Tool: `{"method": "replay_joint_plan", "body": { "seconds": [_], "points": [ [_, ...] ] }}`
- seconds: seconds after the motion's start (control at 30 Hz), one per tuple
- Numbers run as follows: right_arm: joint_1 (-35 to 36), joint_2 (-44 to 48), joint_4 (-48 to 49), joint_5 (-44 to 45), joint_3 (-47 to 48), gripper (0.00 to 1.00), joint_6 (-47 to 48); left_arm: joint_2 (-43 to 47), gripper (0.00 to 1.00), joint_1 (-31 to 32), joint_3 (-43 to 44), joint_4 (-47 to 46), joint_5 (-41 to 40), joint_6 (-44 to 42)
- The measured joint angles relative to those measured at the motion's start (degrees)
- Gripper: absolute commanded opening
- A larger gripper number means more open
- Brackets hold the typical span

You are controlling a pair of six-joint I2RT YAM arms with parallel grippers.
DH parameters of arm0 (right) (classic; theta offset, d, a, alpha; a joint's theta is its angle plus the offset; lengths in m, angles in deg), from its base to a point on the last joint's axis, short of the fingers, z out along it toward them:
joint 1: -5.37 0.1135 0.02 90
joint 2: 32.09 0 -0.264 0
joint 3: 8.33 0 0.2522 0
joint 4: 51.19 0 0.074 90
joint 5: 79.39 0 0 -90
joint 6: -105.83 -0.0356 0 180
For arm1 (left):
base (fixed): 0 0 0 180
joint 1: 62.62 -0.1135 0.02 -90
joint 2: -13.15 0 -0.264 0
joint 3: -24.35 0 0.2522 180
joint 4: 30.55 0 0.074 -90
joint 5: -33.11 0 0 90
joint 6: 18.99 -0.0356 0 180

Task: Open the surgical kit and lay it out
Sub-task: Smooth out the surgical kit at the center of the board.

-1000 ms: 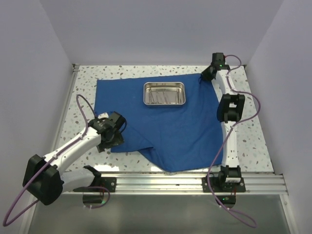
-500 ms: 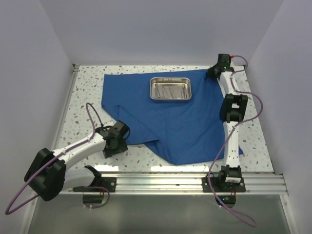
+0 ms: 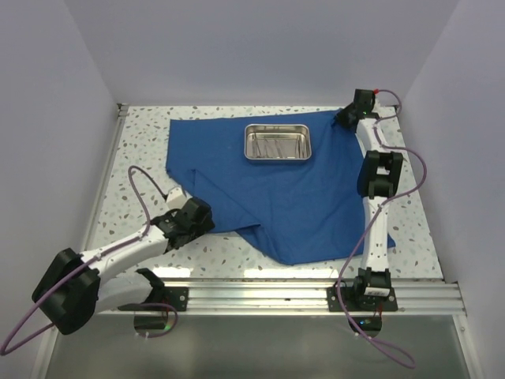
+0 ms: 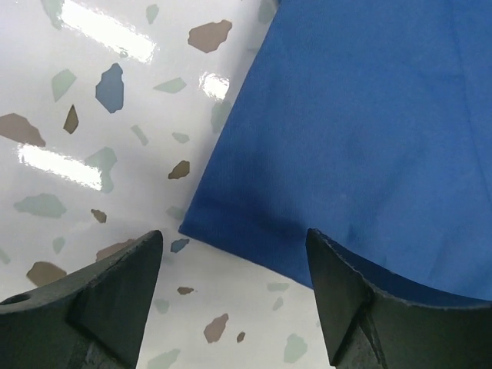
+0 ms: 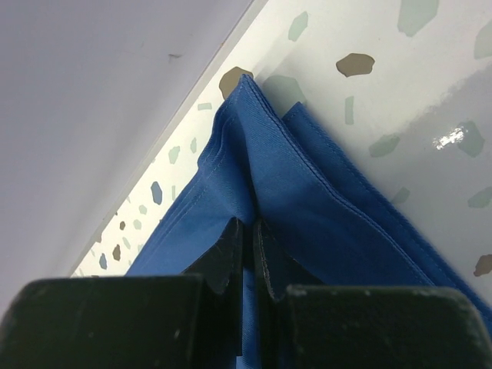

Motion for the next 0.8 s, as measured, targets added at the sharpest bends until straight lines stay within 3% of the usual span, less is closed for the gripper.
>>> {"method": "replay_joint_plan", "body": {
  "seconds": [0.2,0.27,0.3,0.4,0.57,0.8],
  "points": [
    [-0.09,1.22,2.08,-0.17,-2.62,0.00,0.11,-7.61,0.64,0.13,-0.63,-8.26,-2.60,0.13],
    [-0.09,1.84,3.02,-0.15,-3.96,0.00,0.35,-10.19,0.36,0.13,0.44,-10.29,-3.89,0.44],
    [-0.11,2.10,3.48,-0.13,-4.59,0.00,0.44,-11.39,0.17,0.11,0.87,-11.23,-4.46,0.55],
    [-0.17,3.37,4.76,-0.02,-7.08,0.00,0.85,-13.75,0.00,0.00,1.95,-12.48,-4.48,0.72],
    [-0.39,5.68,6.08,0.52,-11.19,0.00,0.81,-12.28,0.00,0.00,4.02,-6.08,-3.54,0.94],
    [-0.63,6.62,6.56,0.74,-12.92,0.00,0.63,0.13,0.00,0.02,11.93,17.97,-2.99,3.26]
  ]
}}
